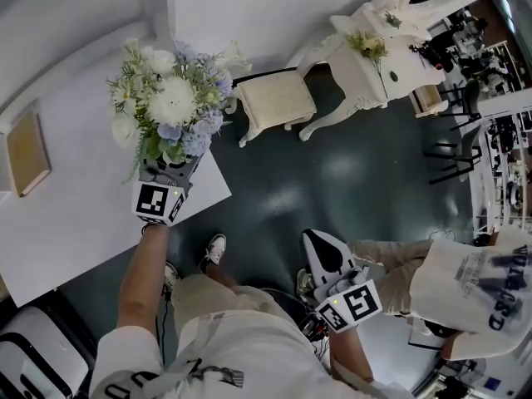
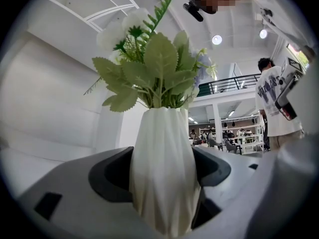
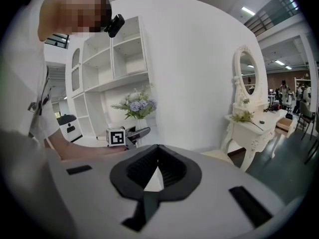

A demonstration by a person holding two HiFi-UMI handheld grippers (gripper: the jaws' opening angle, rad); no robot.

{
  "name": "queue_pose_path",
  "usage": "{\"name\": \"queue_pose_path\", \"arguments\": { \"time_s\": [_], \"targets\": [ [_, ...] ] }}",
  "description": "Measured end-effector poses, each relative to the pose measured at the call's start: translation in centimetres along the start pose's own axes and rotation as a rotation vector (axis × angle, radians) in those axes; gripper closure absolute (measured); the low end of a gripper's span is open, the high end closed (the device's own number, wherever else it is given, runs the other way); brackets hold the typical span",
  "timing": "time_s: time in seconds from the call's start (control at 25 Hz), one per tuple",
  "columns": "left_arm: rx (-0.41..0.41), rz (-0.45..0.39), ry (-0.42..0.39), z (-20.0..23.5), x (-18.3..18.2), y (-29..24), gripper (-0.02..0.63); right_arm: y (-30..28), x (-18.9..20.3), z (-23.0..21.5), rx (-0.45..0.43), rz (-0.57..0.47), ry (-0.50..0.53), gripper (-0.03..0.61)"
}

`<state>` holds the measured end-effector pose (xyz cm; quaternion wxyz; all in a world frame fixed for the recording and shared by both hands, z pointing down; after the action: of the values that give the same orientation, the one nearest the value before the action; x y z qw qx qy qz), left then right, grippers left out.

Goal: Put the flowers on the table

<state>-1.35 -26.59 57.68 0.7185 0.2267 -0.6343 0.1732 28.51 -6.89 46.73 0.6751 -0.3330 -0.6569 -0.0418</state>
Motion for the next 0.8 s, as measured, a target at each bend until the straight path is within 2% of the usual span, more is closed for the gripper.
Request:
{"name": "queue_pose_path", "arguments": {
  "time_s": [0.48, 0.68, 0.8],
  "targets": [
    [0.0, 0.002, -0.012, 0.2, 0.0, -0.1, 0.256, -0.4, -0.1, 1.0, -0.016, 0.01, -0.003, 0.568],
    [0.039, 0.028, -0.042, 0.5, 0.2, -0.6, 0.256, -2.0, -1.4, 0.5, -0.016, -0.003, -0.018, 0.568],
    [0.051, 0.03, -0.027, 0.5, 0.2, -0.6, 0.256, -2.4, -1.9, 0.2, -0.024, -0.014, -0.023, 0.568]
  ]
}}
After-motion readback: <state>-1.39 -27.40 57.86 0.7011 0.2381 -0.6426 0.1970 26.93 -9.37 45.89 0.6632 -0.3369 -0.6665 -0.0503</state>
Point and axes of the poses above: the fingertips, and each gripper's own axes: y backward along the fingers, z to its left, x out of its underside, the point moved 9 cm from there along y, backward along the fingers, and after that the axes turned 4 degrees about y, right-handed, at the moved point
